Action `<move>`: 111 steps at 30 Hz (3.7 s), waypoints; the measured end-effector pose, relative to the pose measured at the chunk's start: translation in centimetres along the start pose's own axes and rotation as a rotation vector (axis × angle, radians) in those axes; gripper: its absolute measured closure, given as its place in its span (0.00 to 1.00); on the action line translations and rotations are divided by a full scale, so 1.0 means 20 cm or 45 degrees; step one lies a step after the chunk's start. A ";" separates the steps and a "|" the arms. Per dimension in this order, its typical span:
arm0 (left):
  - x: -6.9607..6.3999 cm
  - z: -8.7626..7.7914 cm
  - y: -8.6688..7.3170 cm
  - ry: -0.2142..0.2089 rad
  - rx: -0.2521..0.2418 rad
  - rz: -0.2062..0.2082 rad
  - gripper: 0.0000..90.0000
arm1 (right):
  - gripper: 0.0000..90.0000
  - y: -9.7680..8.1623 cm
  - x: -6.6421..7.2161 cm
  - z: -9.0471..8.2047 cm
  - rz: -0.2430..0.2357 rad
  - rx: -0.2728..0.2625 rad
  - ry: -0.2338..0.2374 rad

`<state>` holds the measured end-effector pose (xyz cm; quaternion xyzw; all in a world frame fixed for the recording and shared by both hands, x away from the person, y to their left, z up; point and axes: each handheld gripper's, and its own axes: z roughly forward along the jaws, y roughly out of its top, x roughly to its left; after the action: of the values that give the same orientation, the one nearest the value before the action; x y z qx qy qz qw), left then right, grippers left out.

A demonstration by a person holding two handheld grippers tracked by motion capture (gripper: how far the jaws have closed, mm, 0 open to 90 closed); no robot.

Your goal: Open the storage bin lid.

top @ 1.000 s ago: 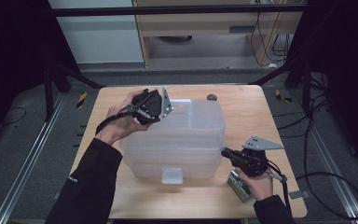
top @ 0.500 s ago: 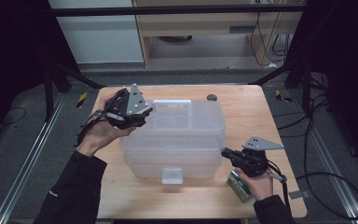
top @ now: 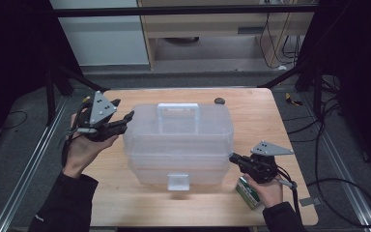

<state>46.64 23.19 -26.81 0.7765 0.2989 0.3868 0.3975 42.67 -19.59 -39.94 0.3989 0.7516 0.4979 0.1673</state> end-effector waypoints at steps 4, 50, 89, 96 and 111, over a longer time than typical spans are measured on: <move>0.04 -0.04 -0.07 0.029 -0.014 -0.071 0.52 | 1.00 0.00 0.00 0.00 0.000 0.001 -0.001; -0.07 -0.02 -0.67 -0.170 0.154 -0.362 1.00 | 1.00 0.00 -0.01 -0.01 0.001 0.006 0.005; -0.13 0.06 -0.56 -0.278 0.041 -0.369 1.00 | 1.00 0.09 -0.06 0.01 0.027 -0.043 -0.004; -0.11 0.07 -0.53 -0.263 0.028 -0.370 1.00 | 1.00 0.12 -0.08 0.01 0.045 -0.056 -0.010; -0.08 0.10 -0.48 -0.247 -0.010 -0.387 1.00 | 1.00 0.19 -0.11 0.02 0.051 -0.083 -0.004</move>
<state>45.90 25.97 -36.26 0.7546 0.3717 0.2465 0.4813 45.94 -20.26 -37.15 0.4091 0.7265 0.5249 0.1714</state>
